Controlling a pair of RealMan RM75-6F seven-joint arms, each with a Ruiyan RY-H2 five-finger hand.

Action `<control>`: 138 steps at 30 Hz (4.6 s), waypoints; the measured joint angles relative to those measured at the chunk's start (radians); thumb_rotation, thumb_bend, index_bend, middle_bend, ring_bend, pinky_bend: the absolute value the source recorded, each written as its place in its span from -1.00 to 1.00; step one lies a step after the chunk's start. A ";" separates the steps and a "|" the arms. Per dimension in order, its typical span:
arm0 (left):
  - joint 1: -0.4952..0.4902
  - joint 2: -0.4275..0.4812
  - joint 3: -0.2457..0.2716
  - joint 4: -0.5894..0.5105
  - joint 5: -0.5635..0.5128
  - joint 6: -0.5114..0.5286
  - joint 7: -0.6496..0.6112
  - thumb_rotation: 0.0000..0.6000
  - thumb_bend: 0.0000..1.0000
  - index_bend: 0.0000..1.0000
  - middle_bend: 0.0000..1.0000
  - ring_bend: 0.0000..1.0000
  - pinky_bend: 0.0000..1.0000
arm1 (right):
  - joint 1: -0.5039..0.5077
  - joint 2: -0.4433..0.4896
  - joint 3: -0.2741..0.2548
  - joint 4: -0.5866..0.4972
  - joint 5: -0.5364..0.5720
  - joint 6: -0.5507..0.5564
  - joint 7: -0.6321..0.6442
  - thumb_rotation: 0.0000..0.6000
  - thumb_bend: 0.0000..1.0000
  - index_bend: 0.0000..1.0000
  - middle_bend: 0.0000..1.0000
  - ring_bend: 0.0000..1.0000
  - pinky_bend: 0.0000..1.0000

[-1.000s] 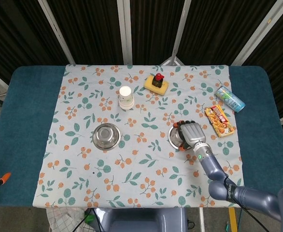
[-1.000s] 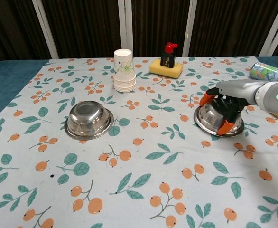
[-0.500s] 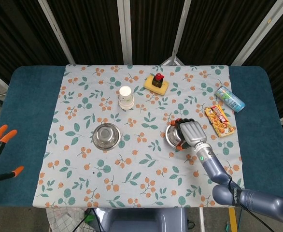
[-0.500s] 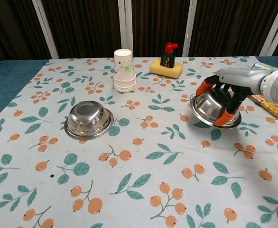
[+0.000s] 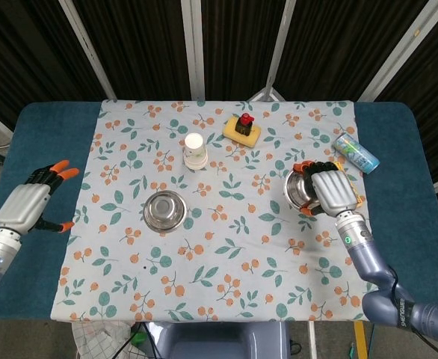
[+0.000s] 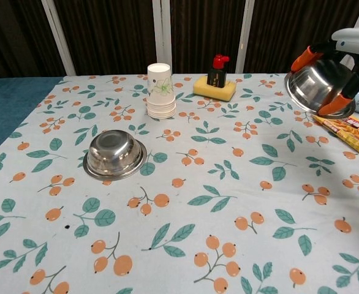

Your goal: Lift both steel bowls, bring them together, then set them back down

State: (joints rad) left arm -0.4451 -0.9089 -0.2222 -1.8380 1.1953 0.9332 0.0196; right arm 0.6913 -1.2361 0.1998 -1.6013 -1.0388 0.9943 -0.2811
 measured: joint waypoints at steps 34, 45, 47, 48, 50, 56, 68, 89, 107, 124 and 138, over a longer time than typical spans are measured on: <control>-0.495 -0.473 0.056 0.314 -0.512 -0.263 0.317 1.00 -1.00 -0.70 -1.00 -1.00 -0.95 | 0.113 0.048 -0.021 0.051 0.161 -0.180 -0.084 1.00 -0.94 -0.23 -0.41 -0.44 -0.60; -0.527 -0.514 0.100 0.348 -0.517 -0.275 0.314 1.00 -1.00 -0.70 -1.00 -1.00 -0.95 | 0.109 0.045 -0.031 0.071 0.167 -0.178 -0.061 1.00 -0.94 -0.22 -0.41 -0.44 -0.60; -0.530 -0.523 0.105 0.360 -0.512 -0.280 0.307 1.00 -1.00 -0.70 -1.00 -1.00 -0.93 | 0.107 0.045 -0.031 0.073 0.166 -0.175 -0.057 1.00 -0.94 -0.22 -0.41 -0.44 -0.60; -0.530 -0.527 0.106 0.364 -0.509 -0.282 0.302 1.00 -1.00 -0.70 -1.00 -1.00 -0.92 | 0.106 0.045 -0.031 0.075 0.166 -0.172 -0.053 1.00 -0.94 -0.22 -0.41 -0.43 -0.60; -0.531 -0.535 0.107 0.372 -0.498 -0.288 0.290 1.00 -0.99 -0.69 -1.00 -1.00 -0.90 | 0.104 0.045 -0.031 0.077 0.164 -0.171 -0.048 1.00 -0.94 -0.22 -0.41 -0.44 -0.60; -0.529 -0.562 0.113 0.410 -0.447 -0.303 0.253 1.00 -0.93 -0.63 -0.99 -1.00 -0.81 | 0.099 0.052 -0.033 0.081 0.159 -0.167 -0.039 1.00 -0.94 -0.22 -0.41 -0.44 -0.60; -0.519 -0.616 0.113 0.500 -0.351 -0.344 0.166 1.00 -0.90 -0.43 -0.66 -0.81 -0.42 | 0.080 0.077 -0.032 0.084 0.148 -0.161 -0.004 1.00 -0.94 -0.22 -0.41 -0.44 -0.60; -0.495 -0.570 0.110 0.445 -0.335 -0.215 0.196 1.00 -0.86 0.01 -0.25 -0.49 -0.12 | 0.057 0.081 -0.027 0.098 0.130 -0.153 0.039 1.00 -0.93 -0.22 -0.41 -0.44 -0.60; -0.305 -0.569 -0.082 0.420 -0.077 0.008 -0.587 1.00 -0.86 -0.06 -0.26 -0.53 -0.14 | 0.026 0.028 0.058 0.160 -0.085 -0.144 0.495 1.00 -0.92 -0.17 -0.41 -0.40 -0.57; -0.274 -0.744 -0.116 0.694 0.206 0.171 -1.191 1.00 -0.86 -0.08 -0.36 -0.62 -0.18 | 0.004 -0.069 0.169 0.217 -0.222 -0.131 1.251 1.00 -0.88 -0.16 -0.41 -0.39 -0.57; -0.310 -0.872 -0.124 0.792 0.237 0.287 -1.208 1.00 -0.87 -0.08 -0.37 -0.63 -0.19 | 0.001 -0.130 0.200 0.163 -0.146 -0.142 1.286 1.00 -0.88 -0.15 -0.41 -0.35 -0.57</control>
State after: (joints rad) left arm -0.7549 -1.7810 -0.3462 -1.0455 1.4324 1.2205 -1.1882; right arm 0.6918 -1.3660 0.3995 -1.4386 -1.1850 0.8519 1.0049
